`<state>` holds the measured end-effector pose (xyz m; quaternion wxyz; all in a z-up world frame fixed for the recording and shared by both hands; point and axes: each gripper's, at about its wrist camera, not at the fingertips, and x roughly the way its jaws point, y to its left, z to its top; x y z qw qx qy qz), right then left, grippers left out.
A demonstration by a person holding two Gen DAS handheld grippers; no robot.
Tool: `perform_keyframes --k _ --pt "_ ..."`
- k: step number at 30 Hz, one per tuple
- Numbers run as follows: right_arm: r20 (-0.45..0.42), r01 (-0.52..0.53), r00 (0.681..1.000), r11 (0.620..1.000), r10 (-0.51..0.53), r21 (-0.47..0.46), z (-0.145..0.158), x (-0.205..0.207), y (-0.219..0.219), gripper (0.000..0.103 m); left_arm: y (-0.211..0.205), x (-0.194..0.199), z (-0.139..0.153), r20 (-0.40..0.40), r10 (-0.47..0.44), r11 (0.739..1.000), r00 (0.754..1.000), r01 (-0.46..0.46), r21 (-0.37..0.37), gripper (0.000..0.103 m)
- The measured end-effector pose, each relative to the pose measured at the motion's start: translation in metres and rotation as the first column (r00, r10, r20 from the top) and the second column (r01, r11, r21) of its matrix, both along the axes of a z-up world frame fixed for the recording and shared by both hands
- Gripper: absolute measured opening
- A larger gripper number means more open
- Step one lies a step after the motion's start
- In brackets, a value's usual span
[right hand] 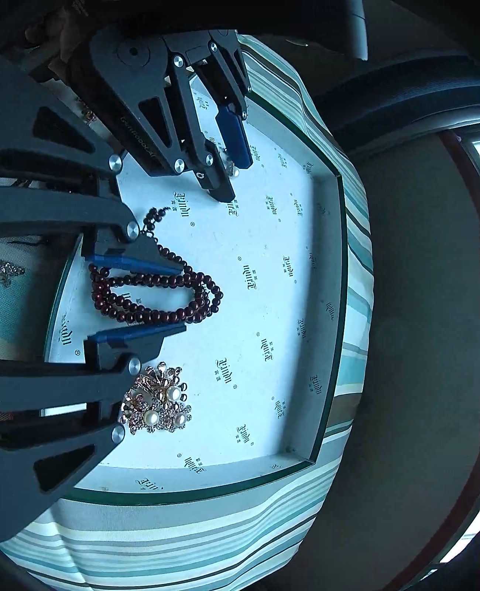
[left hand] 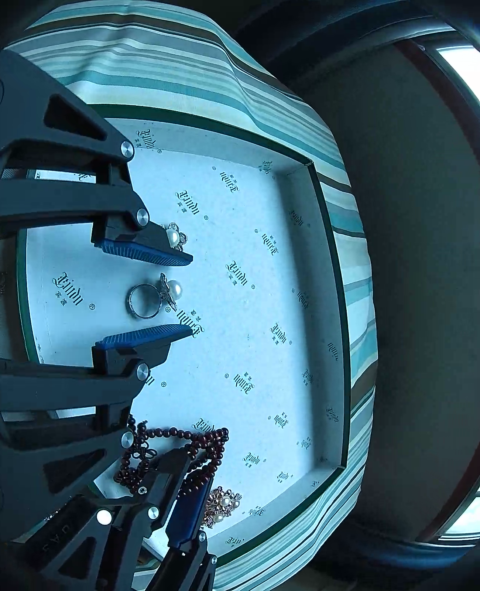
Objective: Organize jewelry
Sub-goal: 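Lower the ring and bead bracelet into the white box and open both tools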
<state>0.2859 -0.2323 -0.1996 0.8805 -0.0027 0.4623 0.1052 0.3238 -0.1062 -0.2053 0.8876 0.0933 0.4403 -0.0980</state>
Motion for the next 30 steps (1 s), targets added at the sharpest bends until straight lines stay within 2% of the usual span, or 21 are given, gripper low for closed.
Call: perform_keyframes --k 1,2,6,8,10,15,23,28,30 --pt "0.004 0.002 1.0 1.0 -0.002 0.002 0.0 -0.001 0.0 0.048 0.0 0.0 0.0 0.0 0.001 1.0 1.0 -0.001 0.0 0.043" --pt "0.009 0.003 1.0 1.0 -0.003 0.001 0.0 -0.001 0.0 0.049 0.001 0.0 0.0 0.001 0.002 1.0 1.0 -0.002 0.0 0.044" --pt "0.018 0.01 1.0 1.0 -0.01 0.003 0.004 -0.001 -0.001 0.049 0.002 0.001 0.0 -0.002 0.01 1.0 1.0 -0.01 -0.005 0.056" --pt "0.027 0.013 1.0 1.0 -0.014 0.008 0.008 0.0 -0.002 0.049 0.002 0.0 0.003 0.003 0.011 1.0 1.0 -0.011 -0.011 0.057" --pt "0.037 0.017 0.999 1.0 -0.018 0.011 0.013 -0.001 -0.004 0.049 0.003 -0.001 0.007 0.01 0.009 1.0 1.0 -0.009 -0.01 0.064" --pt "0.074 0.028 0.997 1.0 -0.029 0.01 0.032 -0.01 -0.011 0.049 0.006 -0.007 0.021 0.037 0.014 1.0 0.999 -0.013 -0.017 0.074" --pt "0.089 0.044 0.995 0.999 -0.042 -0.022 0.05 -0.044 -0.022 0.049 0.014 -0.038 0.044 0.079 0.004 1.0 0.997 -0.003 -0.012 0.074" --pt "0.068 0.044 0.997 0.999 -0.042 -0.031 0.048 -0.075 -0.024 0.048 0.025 -0.064 0.046 0.077 0.002 1.0 0.997 -0.002 0.005 0.074" --pt "0.048 0.029 0.998 0.999 -0.027 -0.039 0.043 -0.087 -0.02 0.045 0.032 -0.075 0.044 0.068 0.009 1.0 0.998 -0.01 0.009 0.074"
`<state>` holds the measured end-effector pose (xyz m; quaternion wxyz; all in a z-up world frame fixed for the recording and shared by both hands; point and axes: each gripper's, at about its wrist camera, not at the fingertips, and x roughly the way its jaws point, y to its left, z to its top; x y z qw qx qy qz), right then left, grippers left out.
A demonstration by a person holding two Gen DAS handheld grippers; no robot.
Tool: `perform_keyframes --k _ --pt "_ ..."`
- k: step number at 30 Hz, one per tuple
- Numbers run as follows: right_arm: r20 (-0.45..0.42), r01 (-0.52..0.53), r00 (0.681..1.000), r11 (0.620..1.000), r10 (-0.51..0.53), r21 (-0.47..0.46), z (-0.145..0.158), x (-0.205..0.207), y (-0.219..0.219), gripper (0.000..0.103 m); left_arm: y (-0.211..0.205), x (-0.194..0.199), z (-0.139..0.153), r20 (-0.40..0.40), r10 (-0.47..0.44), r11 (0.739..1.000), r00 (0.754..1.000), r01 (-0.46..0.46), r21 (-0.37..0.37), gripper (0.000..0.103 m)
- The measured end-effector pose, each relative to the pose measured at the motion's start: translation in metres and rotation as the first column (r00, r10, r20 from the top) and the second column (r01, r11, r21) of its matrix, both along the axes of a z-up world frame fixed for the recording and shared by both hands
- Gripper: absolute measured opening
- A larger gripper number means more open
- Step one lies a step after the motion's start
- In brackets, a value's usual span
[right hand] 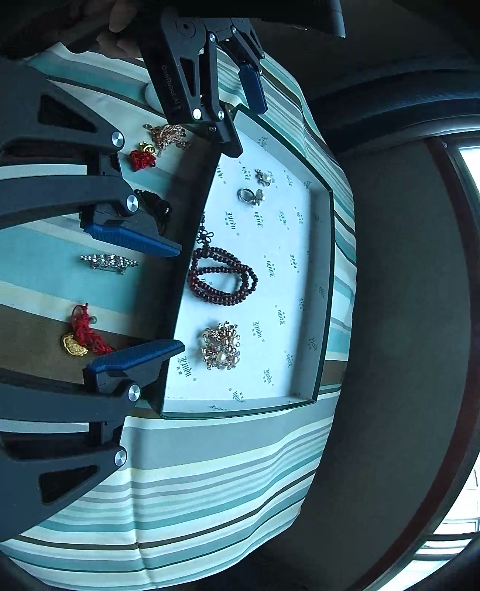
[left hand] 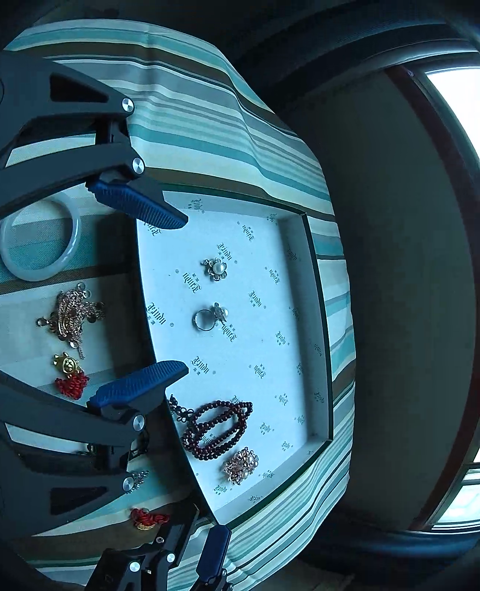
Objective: Organize jewelry
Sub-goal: 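Grasp the long rhinestone brooch with the right tool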
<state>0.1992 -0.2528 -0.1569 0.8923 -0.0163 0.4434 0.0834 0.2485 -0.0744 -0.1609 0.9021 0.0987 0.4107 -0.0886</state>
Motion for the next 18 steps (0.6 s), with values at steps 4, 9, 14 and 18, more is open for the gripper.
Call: perform_keyframes --k 4,9,14,18 --pt "-0.051 -0.033 0.998 0.999 0.033 -0.005 -0.015 -0.016 0.009 0.034 0.012 -0.023 -0.008 -0.028 0.016 1.0 0.999 -0.016 0.012 0.074" --pt "-0.091 -0.052 0.995 0.999 0.051 -0.002 -0.031 -0.019 0.016 0.027 0.028 -0.044 -0.018 -0.058 0.042 0.999 0.997 -0.04 0.034 0.074" --pt "-0.11 -0.057 0.992 0.998 0.056 -0.005 -0.041 -0.015 0.021 0.023 0.04 -0.049 -0.022 -0.077 0.069 0.997 0.995 -0.067 0.035 0.074" --pt "-0.12 -0.059 0.991 0.998 0.058 -0.006 -0.045 -0.013 0.022 0.023 0.044 -0.05 -0.023 -0.08 0.076 0.997 0.994 -0.074 0.034 0.074"
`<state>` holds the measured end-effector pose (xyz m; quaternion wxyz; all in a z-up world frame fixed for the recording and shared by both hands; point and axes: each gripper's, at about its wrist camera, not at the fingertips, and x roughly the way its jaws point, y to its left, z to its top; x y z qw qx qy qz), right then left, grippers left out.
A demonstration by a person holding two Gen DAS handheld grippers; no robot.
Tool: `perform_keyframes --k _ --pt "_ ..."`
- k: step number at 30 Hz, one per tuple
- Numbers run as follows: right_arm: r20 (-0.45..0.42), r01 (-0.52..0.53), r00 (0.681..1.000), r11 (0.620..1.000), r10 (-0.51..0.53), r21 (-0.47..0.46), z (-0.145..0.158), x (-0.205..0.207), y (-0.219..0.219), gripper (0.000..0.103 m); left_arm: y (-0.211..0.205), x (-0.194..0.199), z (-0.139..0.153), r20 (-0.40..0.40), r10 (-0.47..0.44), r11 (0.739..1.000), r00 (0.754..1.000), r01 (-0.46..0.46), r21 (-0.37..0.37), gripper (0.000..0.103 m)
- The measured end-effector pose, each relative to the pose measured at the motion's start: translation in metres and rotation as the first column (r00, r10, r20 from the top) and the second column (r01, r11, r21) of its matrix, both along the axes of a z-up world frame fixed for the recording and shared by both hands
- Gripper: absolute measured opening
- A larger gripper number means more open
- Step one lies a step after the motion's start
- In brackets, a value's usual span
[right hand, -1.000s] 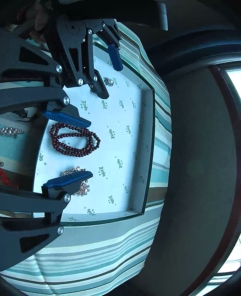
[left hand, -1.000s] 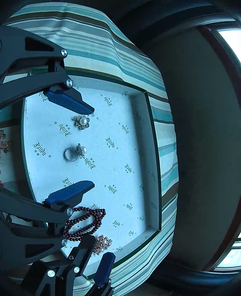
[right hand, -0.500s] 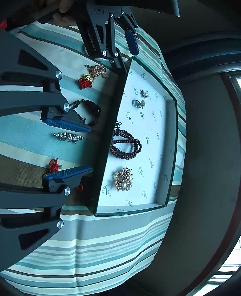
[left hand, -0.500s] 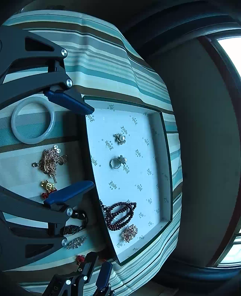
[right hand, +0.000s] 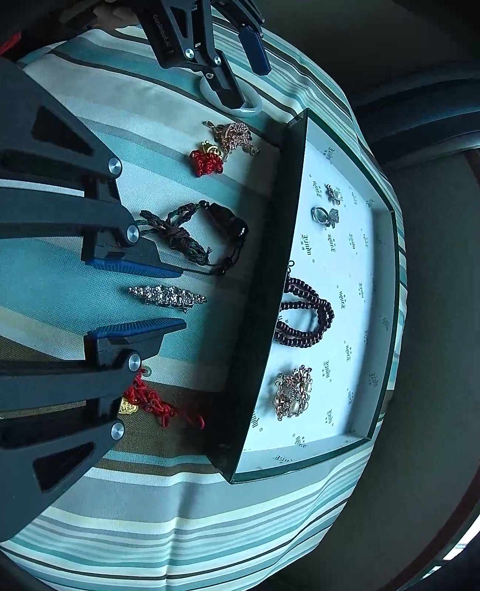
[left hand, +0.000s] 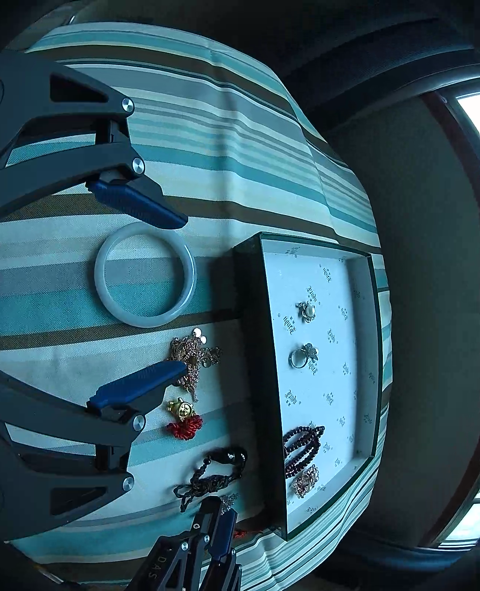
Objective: Organize jewelry
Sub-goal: 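Grasp the long rhinestone brooch with the right tool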
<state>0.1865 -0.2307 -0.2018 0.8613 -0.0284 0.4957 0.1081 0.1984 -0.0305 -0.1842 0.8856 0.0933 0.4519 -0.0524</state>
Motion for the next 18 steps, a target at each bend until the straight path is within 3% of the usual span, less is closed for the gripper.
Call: perform_keyframes --k 3,5,18 --pt "0.0 -0.001 1.0 1.0 0.001 0.004 0.0006 0.0006 -0.001 0.02 0.0006 -0.0001 -0.0004 0.0 -0.001 1.0 1.0 0.001 0.0 0.074" --pt "-0.001 -0.007 1.0 1.0 0.007 0.008 0.0015 0.0002 -0.001 0.013 0.0006 0.0004 -0.001 -0.002 0.0 1.0 1.0 0.0 -0.001 0.074" --pt "0.012 -0.015 1.0 1.0 0.015 0.005 0.0076 -0.0038 -0.0021 0.012 0.0011 0.0023 -0.005 -0.02 0.002 1.0 1.0 -0.002 -0.007 0.074"
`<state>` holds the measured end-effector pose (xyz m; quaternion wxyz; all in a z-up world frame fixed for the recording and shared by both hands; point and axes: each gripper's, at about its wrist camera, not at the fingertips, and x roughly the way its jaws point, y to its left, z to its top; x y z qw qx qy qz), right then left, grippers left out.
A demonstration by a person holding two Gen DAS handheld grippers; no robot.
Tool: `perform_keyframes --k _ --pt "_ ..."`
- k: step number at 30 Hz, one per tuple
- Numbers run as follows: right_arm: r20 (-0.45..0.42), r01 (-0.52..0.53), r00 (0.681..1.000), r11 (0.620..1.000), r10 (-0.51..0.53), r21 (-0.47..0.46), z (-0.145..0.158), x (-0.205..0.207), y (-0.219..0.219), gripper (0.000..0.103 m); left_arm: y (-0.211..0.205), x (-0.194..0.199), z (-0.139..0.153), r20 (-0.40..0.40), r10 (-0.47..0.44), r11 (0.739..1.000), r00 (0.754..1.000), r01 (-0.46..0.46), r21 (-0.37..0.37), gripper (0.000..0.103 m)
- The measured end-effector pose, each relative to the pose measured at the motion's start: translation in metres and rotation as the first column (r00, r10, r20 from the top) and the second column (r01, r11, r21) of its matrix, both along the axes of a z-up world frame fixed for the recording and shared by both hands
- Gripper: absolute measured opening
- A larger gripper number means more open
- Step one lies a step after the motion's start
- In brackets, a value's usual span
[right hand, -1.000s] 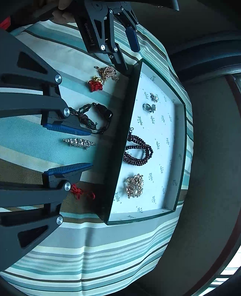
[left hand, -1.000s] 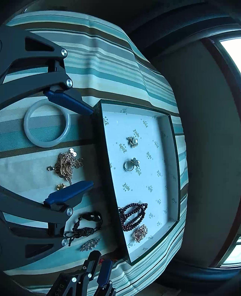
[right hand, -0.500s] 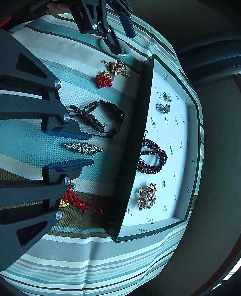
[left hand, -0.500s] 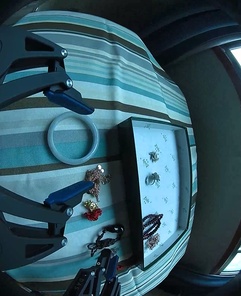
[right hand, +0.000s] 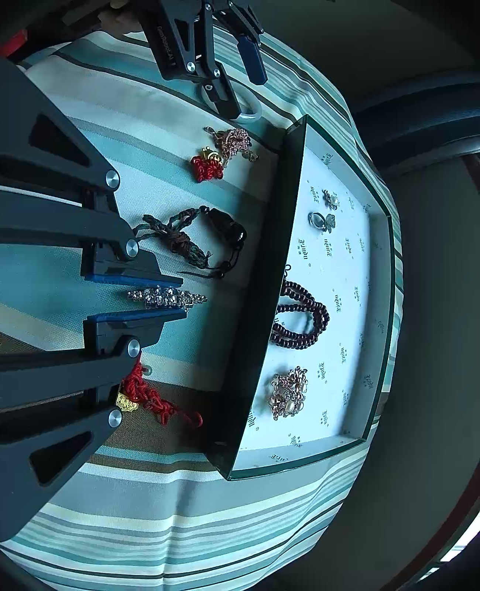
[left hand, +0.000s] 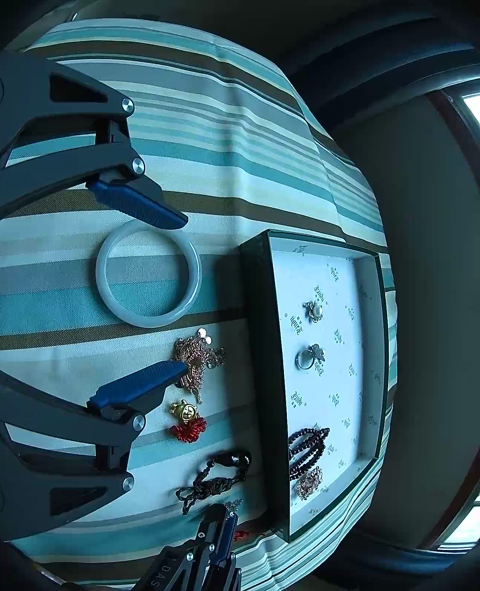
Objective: Organize jewelry
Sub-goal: 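Grasp the long rhinestone brooch with the right tool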
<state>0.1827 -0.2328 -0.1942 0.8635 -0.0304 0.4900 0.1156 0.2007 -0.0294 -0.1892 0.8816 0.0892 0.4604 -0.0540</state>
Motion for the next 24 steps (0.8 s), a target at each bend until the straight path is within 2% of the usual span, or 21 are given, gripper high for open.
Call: perform_keyframes --k 21,24 --pt "-0.005 -0.012 1.0 1.0 0.012 0.01 0.0 0.0 0.001 0.012 0.013 0.004 -0.016 -0.05 0.028 0.999 0.998 -0.027 0.021 0.074" --pt "-0.005 -0.012 1.0 1.0 0.012 0.009 0.0 0.0 0.001 0.012 0.016 0.004 -0.017 -0.051 0.028 1.0 0.998 -0.028 0.004 0.075"
